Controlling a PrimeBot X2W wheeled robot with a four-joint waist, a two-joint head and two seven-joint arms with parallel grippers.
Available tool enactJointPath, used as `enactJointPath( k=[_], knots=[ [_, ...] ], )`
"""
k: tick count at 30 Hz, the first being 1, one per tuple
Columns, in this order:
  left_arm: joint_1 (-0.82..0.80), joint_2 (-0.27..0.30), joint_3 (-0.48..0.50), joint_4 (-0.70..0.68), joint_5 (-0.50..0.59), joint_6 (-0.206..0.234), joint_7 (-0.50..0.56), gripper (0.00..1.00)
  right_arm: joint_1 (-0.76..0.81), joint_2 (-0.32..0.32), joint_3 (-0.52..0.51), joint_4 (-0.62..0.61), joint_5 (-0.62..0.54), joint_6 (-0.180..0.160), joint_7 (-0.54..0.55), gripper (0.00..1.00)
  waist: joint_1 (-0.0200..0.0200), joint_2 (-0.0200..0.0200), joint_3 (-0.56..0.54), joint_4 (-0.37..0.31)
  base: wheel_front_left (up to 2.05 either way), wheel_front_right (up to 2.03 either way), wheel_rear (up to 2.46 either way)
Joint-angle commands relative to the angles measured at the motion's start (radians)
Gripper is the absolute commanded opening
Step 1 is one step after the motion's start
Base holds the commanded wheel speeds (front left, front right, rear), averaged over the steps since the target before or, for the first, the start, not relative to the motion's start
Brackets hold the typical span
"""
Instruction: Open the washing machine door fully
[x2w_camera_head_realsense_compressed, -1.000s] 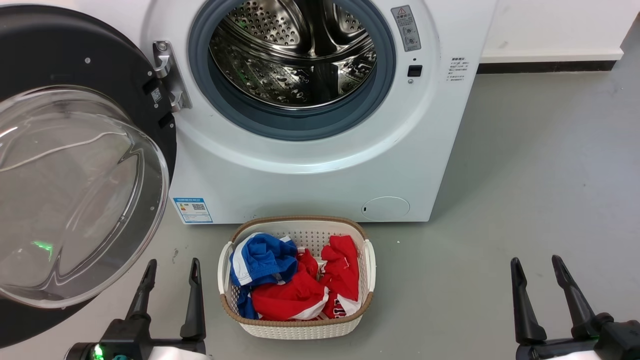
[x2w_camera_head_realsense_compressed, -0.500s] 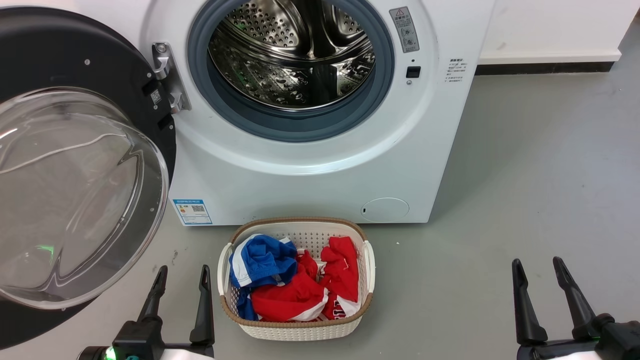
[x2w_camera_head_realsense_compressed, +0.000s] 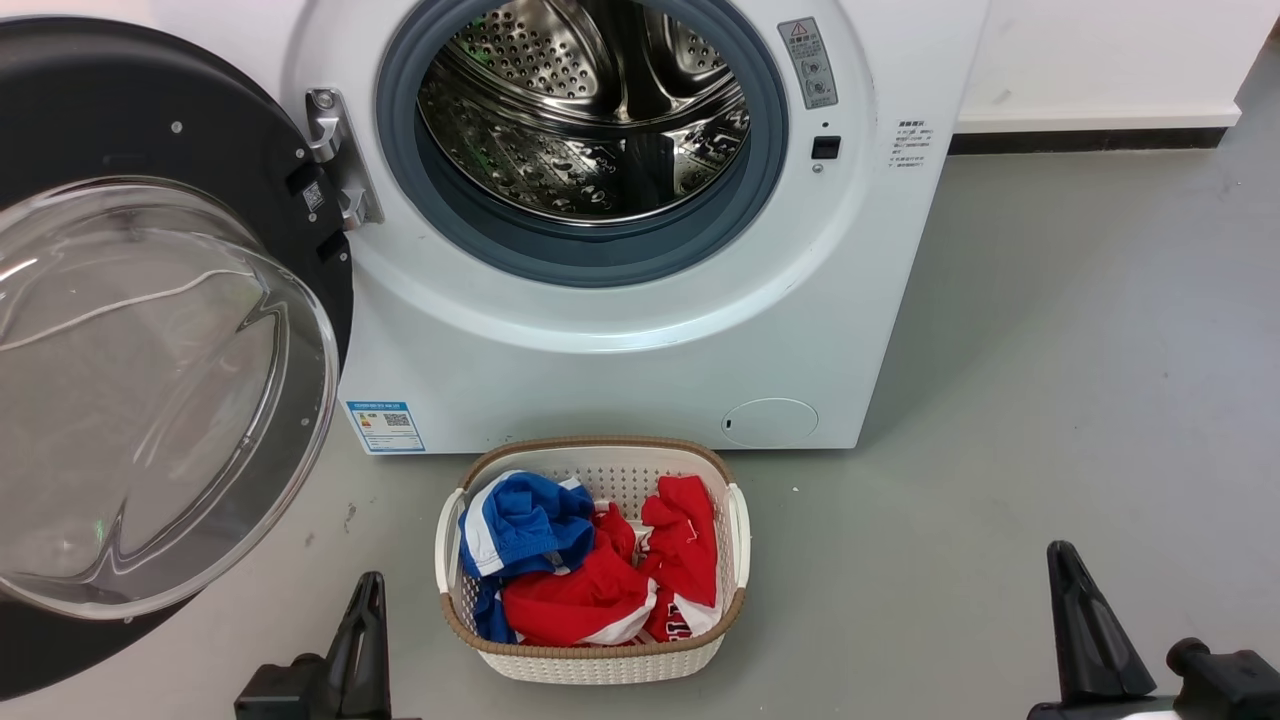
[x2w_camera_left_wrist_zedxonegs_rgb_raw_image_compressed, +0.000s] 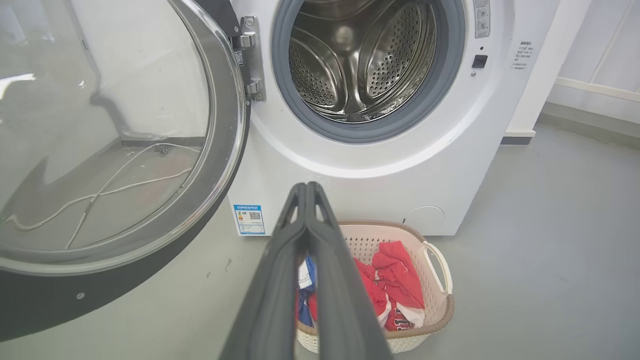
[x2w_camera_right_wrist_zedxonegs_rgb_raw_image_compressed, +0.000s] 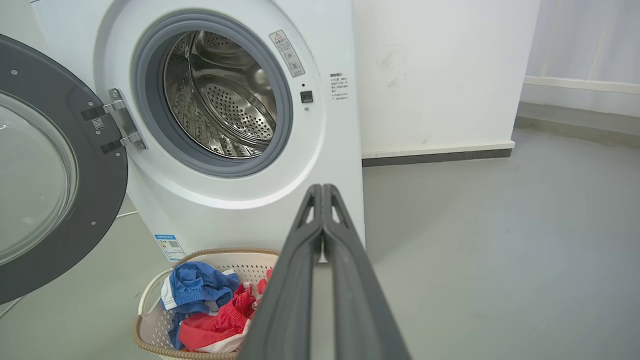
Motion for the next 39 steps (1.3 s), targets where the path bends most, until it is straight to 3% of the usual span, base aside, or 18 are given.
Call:
enactJointPath(
  k=[1,20,39],
  knots=[
    [-0.014,0.0,0.006,-0.007,-0.034,-0.003,0.009,0.0,-0.005,-0.002,0.0,-0.011,0.036,0.0,0.003,0.0,0.0,0.0,0.0,0.0,0.0,0.0,0.0],
    [-0.07,0.0,0.03,0.023,-0.405,-0.031,0.098,0.0,-0.075,-0.023,0.006,0.048,0.411,0.0,0.073,0.0,0.0,0.0,0.002,0.003,0.0,0.0,0.0],
    [-0.116,0.0,0.051,0.051,-0.702,-0.053,0.171,0.0,-0.131,-0.032,0.001,0.094,0.703,0.0,0.135,0.0,0.0,0.0,0.003,0.007,0.0,0.0,0.0]
  ],
)
